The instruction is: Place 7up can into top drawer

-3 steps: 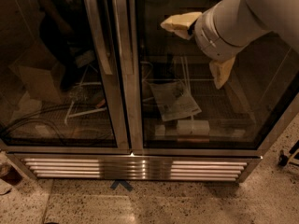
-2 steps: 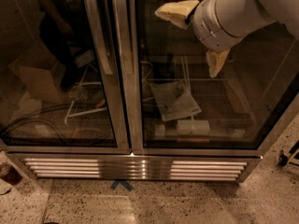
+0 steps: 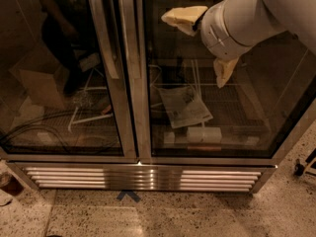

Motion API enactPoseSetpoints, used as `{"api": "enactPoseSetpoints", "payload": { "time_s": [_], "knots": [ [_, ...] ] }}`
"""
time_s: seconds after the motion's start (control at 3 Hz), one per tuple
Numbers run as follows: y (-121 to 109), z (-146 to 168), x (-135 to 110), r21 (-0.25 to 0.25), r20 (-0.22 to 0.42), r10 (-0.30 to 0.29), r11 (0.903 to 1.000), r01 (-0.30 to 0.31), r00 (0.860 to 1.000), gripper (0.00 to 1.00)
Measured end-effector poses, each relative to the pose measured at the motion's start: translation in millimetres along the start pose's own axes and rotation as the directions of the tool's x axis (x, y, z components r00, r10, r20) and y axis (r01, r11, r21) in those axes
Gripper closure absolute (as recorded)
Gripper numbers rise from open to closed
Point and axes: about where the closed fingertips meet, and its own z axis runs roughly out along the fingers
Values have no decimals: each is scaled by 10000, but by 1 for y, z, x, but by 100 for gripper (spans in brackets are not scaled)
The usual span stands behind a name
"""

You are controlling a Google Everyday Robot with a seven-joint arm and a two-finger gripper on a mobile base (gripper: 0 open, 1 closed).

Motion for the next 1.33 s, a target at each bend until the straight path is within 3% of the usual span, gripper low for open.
{"api": "enactPoseSetpoints", "payload": {
  "time_s": [0.33, 0.67, 1.0, 1.33],
  "knots": [
    [0, 3, 6, -201, 44, 875, 9960, -874, 9962, 0],
    [5, 1, 5, -507, 581, 1168, 9922, -1140, 9915, 0],
    [7, -2, 0, -608, 1428, 899, 9948, -819, 9857, 0],
    [7, -2, 0, -608, 1428, 899, 9948, -819, 9857, 0]
  ]
}}
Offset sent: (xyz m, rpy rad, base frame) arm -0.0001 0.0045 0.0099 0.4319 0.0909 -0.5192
